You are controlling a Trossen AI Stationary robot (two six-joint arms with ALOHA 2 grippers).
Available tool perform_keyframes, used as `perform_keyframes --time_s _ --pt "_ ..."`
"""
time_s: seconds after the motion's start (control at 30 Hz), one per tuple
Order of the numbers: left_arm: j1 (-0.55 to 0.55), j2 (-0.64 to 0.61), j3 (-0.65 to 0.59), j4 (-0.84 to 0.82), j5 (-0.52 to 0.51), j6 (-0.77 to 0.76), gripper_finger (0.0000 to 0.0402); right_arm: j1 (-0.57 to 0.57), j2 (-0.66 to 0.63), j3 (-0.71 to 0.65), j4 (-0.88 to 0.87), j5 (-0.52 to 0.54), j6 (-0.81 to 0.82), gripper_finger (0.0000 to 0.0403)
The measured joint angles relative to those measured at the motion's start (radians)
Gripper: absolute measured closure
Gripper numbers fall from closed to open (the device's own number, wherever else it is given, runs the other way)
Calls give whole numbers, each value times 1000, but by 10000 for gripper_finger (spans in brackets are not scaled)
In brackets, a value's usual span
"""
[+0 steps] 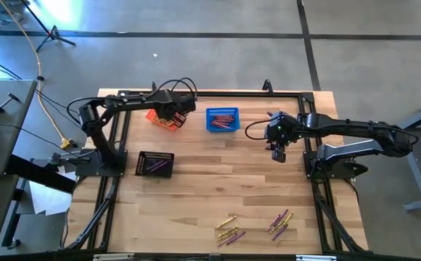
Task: Sort crayons
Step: Put the yellow crayon into the orange bin
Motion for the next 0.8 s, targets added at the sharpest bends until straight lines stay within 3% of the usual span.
perform_keyframes --time_s 0.13,0.4,0.6,0.8 --pt "19 1 -13 32 2 15 390 0 0 0 0 0 1 279" --pt "19 1 -13 71 30 130 326 0 0 0 -1 0 -1 279" --pt "16 1 -13 79 190 100 299 0 0 0 -1 0 -1 279" --pt "-46 1 -6 235 547 135 300 0 0 0 -1 -1 -9 279"
